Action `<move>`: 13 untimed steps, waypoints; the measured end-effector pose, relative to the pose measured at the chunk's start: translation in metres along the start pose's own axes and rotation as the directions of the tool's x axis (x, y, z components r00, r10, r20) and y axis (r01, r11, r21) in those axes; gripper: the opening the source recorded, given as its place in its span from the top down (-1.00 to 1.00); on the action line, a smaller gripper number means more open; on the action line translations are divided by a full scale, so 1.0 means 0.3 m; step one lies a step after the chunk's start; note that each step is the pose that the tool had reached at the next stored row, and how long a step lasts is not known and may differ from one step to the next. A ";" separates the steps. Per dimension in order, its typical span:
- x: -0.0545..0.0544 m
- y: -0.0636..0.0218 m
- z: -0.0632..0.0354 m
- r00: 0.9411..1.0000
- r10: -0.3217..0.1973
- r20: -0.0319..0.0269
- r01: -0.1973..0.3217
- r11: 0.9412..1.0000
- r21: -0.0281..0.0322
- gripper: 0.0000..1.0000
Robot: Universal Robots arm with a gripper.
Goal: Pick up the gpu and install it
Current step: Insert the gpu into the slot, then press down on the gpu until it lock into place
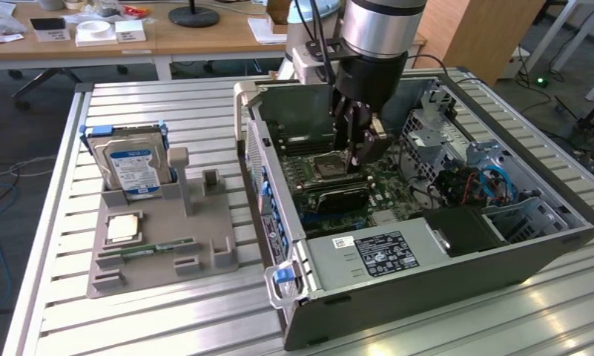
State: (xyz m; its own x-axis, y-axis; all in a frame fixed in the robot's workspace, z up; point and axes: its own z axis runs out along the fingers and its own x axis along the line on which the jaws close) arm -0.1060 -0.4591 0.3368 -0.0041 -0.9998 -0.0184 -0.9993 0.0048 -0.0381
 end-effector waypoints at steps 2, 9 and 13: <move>0.000 0.000 0.000 1.000 0.000 0.000 0.000 1.000 0.000 -0.14; 0.000 0.000 0.000 1.000 0.000 0.000 0.000 1.000 0.000 -0.14; 0.000 0.000 0.000 1.000 0.000 0.000 0.000 1.000 0.000 -0.11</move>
State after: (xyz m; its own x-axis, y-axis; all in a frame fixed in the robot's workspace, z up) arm -0.1060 -0.4591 0.3369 -0.0041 -0.9998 -0.0183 -0.9993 0.0048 -0.0380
